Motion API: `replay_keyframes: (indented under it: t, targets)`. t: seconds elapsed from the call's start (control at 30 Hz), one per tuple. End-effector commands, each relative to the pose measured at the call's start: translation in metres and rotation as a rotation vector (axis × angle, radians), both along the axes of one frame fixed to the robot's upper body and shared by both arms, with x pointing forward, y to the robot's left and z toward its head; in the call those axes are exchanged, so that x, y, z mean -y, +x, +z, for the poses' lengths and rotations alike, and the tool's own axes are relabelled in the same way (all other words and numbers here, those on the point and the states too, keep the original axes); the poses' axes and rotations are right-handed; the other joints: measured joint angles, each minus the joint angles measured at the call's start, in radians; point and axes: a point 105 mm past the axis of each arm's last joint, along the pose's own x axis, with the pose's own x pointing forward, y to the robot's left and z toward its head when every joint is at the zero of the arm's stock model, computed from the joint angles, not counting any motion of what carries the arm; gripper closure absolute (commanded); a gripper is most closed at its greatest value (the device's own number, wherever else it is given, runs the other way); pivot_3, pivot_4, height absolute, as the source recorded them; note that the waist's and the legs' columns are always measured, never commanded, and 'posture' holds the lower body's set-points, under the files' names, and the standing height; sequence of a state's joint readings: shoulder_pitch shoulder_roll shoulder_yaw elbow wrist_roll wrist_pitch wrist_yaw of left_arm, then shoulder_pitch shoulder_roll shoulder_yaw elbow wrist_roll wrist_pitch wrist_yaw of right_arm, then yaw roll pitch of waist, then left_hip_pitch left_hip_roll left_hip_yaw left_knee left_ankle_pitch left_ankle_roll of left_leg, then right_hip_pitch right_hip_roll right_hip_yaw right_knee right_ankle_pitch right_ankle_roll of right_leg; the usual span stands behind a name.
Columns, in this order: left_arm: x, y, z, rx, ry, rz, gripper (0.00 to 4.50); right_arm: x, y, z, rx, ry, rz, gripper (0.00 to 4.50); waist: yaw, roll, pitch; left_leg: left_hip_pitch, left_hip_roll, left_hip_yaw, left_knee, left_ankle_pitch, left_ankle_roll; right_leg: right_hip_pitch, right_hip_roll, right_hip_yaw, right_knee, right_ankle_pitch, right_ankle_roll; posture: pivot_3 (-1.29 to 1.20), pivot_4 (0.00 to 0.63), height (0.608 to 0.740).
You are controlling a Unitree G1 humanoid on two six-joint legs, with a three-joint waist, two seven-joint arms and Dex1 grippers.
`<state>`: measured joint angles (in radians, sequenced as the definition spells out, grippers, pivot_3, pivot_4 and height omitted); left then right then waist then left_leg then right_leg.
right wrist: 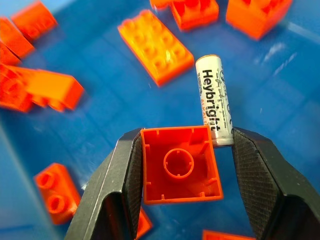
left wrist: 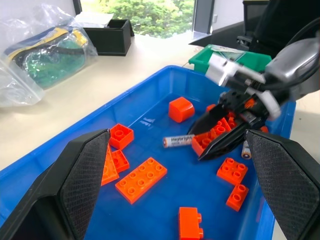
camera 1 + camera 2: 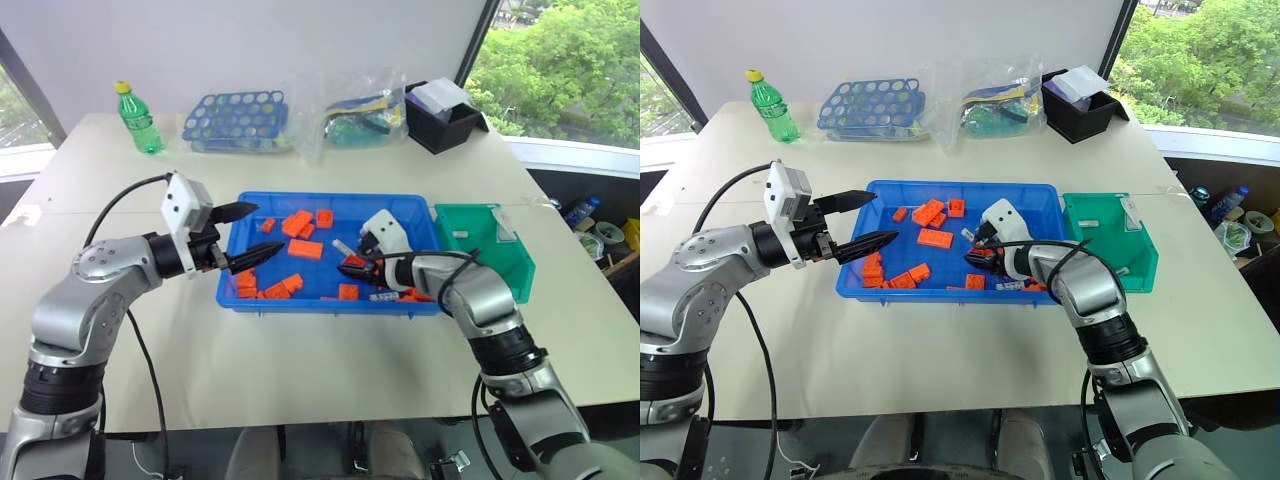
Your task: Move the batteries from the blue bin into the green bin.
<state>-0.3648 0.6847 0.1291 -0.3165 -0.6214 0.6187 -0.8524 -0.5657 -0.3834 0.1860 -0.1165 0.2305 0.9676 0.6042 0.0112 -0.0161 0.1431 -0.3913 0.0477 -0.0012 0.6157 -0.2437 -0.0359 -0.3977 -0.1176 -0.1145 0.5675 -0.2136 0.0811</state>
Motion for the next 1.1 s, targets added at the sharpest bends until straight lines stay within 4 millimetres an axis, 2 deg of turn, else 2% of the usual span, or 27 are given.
replay_keyframes:
  t: [0.03, 0.13, 0.33, 0.5, 0.67, 0.8, 0.87, 1.1]
  targets:
    - [0.005, -0.001, 0.009, 0.048, -0.003, -0.028, 0.0, -0.012, -0.004, 0.024, 0.068, 0.045, 0.032, 2.5, 0.0, 0.0, 0.0, 0.0, 0.0, 0.0, 0.0, 0.0, 0.0, 0.0, 0.0, 0.0, 0.0, 0.0, 0.0, 0.0, 0.15, 0.723]
    - [0.008, -0.001, 0.009, 0.05, -0.003, -0.034, 0.0, -0.015, -0.002, 0.016, 0.067, 0.015, 0.037, 2.5, 0.001, 0.0, 0.0, 0.0, 0.0, 0.0, 0.0, 0.0, 0.0, -0.002, 0.0, 0.0, 0.0, 0.0, 0.0, 0.0, 0.15, 0.723]
    - [0.007, 0.001, 0.009, 0.056, -0.002, -0.034, 0.0, 0.001, 0.003, -0.011, 0.004, -0.041, -0.015, 2.5, 0.001, 0.0, 0.0, 0.0, 0.0, 0.0, 0.0, 0.0, 0.0, -0.003, 0.0, 0.0, -0.001, 0.0, 0.0, 0.0, 0.15, 0.723]
    - [0.006, 0.001, 0.009, 0.057, -0.001, -0.029, 0.0, 0.004, 0.006, -0.01, 0.02, -0.065, -0.013, 0.06, -0.001, -0.001, -0.001, 0.0, 0.0, 0.0, 0.0, 0.0, 0.0, 0.0, 0.0, 0.0, 0.0, 0.0, -0.001, 0.0, 0.15, 0.723]
    - [0.006, 0.003, 0.01, 0.062, 0.0, -0.025, 0.0, -0.008, 0.014, 0.019, 0.054, -0.035, 0.038, 0.06, -0.002, -0.001, 0.0, 0.0, 0.0, 0.0, 0.0, 0.0, 0.0, 0.0, 0.0, 0.0, 0.001, 0.0, 0.0, 0.0, 0.15, 0.723]
    - [0.006, 0.003, 0.01, 0.065, 0.001, -0.022, 0.0, -0.019, 0.021, 0.03, 0.043, -0.026, 0.068, 0.06, -0.002, -0.001, 0.0, 0.0, 0.0, 0.0, 0.0, 0.0, 0.0, -0.001, 0.0, 0.0, 0.001, 0.0, 0.0, 0.0, 0.15, 0.723]
    - [0.006, 0.004, 0.01, 0.067, -0.001, -0.021, 0.0, -0.022, 0.025, 0.029, 0.037, -0.038, 0.077, 0.06, 0.0, -0.001, 0.0, 0.0, 0.0, 0.0, 0.0, 0.0, 0.0, -0.001, 0.0, 0.0, 0.001, 0.0, -0.001, 0.0, 0.15, 0.723]
    - [0.007, -0.001, 0.009, 0.067, -0.005, -0.028, 0.0, -0.017, 0.034, 0.005, -0.031, -0.126, 0.05, 0.06, -0.001, -0.001, 0.0, 0.0, 0.0, 0.0, 0.0, 0.0, 0.0, 0.0, 0.0, 0.0, 0.001, 0.001, -0.001, 0.0, 0.15, 0.723]
